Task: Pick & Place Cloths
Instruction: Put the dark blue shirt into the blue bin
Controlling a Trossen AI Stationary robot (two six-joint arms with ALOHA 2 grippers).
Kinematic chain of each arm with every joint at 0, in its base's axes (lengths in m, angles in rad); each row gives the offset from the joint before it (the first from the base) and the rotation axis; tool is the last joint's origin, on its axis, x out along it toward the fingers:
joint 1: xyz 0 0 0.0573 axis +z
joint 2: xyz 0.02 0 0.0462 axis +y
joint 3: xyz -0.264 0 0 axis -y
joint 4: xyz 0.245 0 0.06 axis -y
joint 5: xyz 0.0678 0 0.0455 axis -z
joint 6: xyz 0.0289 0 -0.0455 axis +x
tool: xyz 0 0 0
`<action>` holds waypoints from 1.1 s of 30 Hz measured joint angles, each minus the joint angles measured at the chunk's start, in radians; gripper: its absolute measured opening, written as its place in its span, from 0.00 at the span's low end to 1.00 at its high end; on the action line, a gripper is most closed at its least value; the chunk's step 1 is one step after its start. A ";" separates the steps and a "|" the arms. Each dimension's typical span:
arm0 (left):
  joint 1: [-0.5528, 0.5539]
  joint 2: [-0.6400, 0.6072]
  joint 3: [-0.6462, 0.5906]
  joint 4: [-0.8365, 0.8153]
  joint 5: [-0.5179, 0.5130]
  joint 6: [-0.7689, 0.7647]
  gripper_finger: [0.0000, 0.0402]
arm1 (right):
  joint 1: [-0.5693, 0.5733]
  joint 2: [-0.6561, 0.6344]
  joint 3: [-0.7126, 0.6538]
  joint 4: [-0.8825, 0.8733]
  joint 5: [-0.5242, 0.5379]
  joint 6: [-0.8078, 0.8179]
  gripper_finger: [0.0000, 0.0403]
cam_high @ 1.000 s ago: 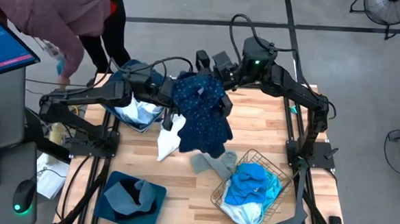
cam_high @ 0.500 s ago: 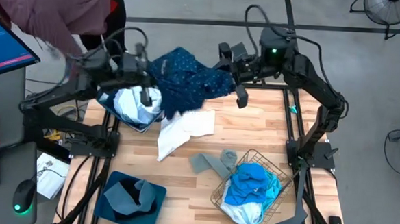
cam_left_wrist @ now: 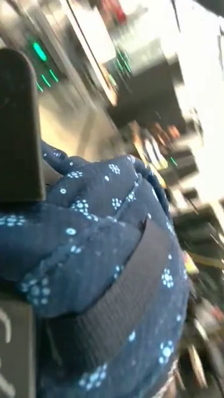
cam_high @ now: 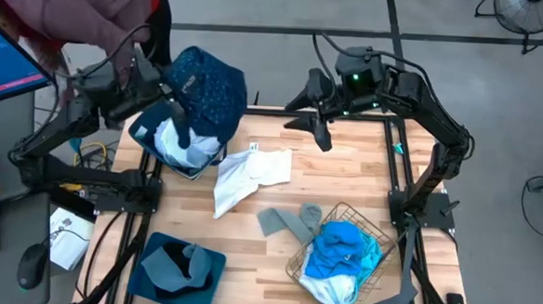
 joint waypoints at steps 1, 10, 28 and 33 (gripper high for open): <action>0.005 -0.006 0.000 -0.027 -0.038 0.003 0.02 | 0.000 -0.003 0.000 -0.027 0.000 0.007 0.52; 0.081 0.004 -0.058 -0.200 -0.186 -0.034 0.02 | 0.017 -0.011 0.000 -0.159 0.000 0.034 0.54; 0.227 -0.080 -0.605 0.049 -0.169 -0.581 0.02 | 0.136 -0.011 0.000 -0.209 0.000 0.043 0.43; 0.260 -0.070 -0.727 0.054 -0.214 -0.793 0.02 | 0.162 -0.011 0.000 -0.209 0.000 0.054 0.41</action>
